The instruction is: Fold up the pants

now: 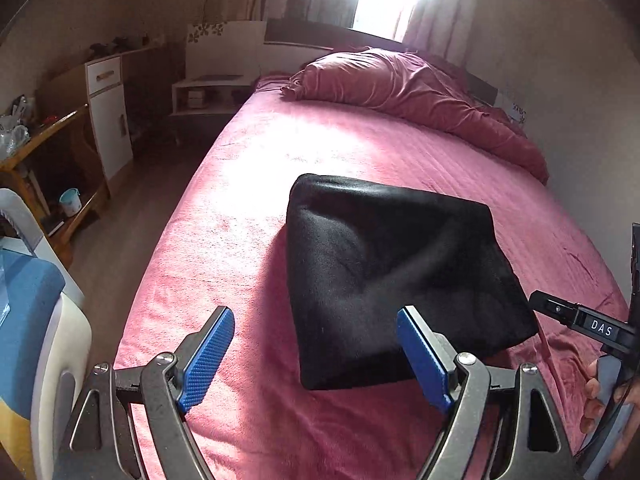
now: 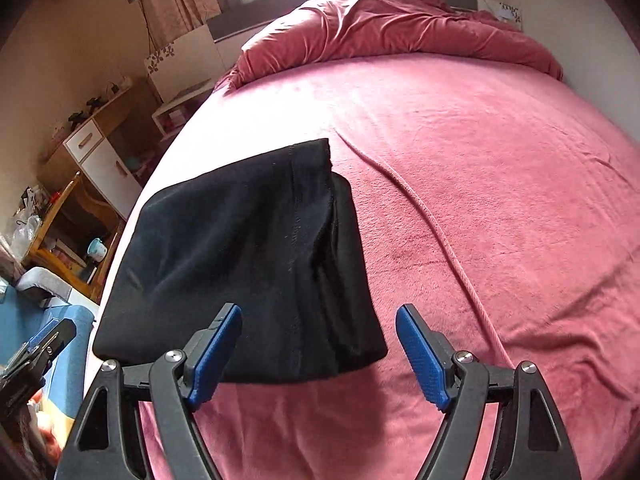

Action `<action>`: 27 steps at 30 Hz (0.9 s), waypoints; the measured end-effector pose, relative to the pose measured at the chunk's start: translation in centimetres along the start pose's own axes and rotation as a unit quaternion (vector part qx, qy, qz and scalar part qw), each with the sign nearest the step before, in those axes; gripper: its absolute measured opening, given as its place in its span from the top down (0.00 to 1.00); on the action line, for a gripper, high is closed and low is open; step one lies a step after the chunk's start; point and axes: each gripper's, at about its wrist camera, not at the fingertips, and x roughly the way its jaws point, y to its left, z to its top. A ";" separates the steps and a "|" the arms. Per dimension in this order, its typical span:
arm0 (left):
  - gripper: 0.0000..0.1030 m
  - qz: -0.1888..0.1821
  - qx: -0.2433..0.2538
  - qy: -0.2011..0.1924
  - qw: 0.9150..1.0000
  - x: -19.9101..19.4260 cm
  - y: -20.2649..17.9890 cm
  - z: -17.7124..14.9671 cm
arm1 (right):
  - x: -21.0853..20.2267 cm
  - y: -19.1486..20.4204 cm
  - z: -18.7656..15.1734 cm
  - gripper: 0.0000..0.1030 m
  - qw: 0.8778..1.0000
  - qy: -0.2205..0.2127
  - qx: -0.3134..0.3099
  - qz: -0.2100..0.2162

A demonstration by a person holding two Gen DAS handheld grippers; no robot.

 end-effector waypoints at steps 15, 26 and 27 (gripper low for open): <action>0.18 0.037 0.001 -0.001 0.999 -4.9 -0.2 -4.8 | -3.9 5.4 -7.2 0.21 0.998 -0.014 -0.068 -0.010; 0.18 0.039 0.014 -0.007 0.999 -6.2 -0.4 -6.4 | -5.1 5.3 -9.0 0.20 0.997 -0.021 -0.066 -0.030; 0.18 0.040 0.013 -0.007 0.999 -6.3 -0.5 -6.5 | -5.1 5.3 -9.1 0.20 0.997 -0.020 -0.065 -0.030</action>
